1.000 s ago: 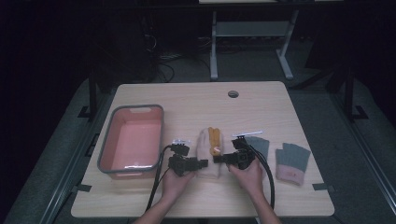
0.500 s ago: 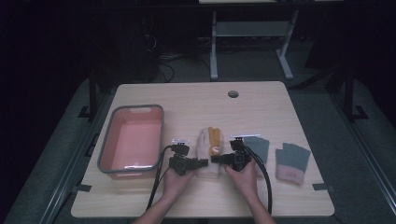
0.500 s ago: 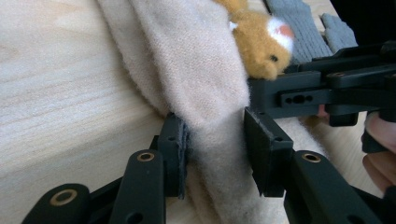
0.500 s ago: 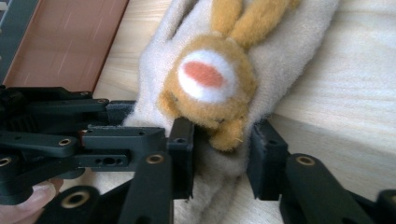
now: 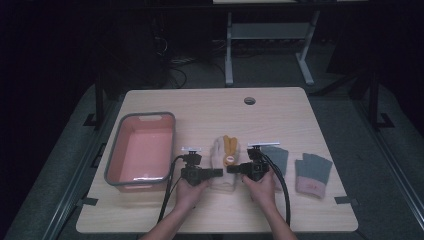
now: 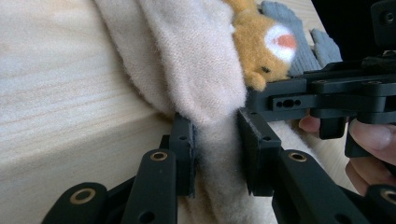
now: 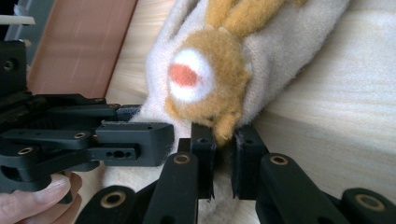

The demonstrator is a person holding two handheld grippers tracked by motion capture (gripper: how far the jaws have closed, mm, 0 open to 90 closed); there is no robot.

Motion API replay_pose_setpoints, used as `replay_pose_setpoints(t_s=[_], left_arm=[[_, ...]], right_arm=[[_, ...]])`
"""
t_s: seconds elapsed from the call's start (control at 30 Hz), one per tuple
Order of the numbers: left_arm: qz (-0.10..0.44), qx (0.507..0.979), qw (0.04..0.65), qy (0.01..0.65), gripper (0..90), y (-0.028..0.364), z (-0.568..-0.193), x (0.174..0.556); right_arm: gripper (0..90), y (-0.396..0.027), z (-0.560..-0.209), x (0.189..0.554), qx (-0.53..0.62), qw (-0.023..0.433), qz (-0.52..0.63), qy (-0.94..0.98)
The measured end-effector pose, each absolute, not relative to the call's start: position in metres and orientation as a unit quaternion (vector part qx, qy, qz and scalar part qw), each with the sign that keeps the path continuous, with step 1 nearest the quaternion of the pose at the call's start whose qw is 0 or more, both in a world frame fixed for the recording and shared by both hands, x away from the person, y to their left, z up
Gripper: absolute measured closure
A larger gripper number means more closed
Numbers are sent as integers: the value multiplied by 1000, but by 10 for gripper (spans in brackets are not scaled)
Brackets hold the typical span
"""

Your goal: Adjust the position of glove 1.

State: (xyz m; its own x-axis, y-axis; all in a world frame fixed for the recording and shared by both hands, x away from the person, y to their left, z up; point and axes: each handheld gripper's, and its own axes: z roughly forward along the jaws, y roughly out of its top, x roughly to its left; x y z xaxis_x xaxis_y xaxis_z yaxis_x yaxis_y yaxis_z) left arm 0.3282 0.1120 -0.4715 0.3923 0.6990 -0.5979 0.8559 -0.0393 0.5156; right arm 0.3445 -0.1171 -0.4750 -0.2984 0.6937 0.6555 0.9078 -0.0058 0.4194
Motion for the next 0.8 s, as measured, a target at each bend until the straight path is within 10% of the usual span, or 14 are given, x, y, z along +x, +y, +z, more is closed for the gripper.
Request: replay_pose_setpoints(t_s=[0.8], left_arm=[[-98, 707, 459, 529, 709, 115, -455, 326]], right_arm=[[835, -122, -453, 341, -560, 133, -425, -699]])
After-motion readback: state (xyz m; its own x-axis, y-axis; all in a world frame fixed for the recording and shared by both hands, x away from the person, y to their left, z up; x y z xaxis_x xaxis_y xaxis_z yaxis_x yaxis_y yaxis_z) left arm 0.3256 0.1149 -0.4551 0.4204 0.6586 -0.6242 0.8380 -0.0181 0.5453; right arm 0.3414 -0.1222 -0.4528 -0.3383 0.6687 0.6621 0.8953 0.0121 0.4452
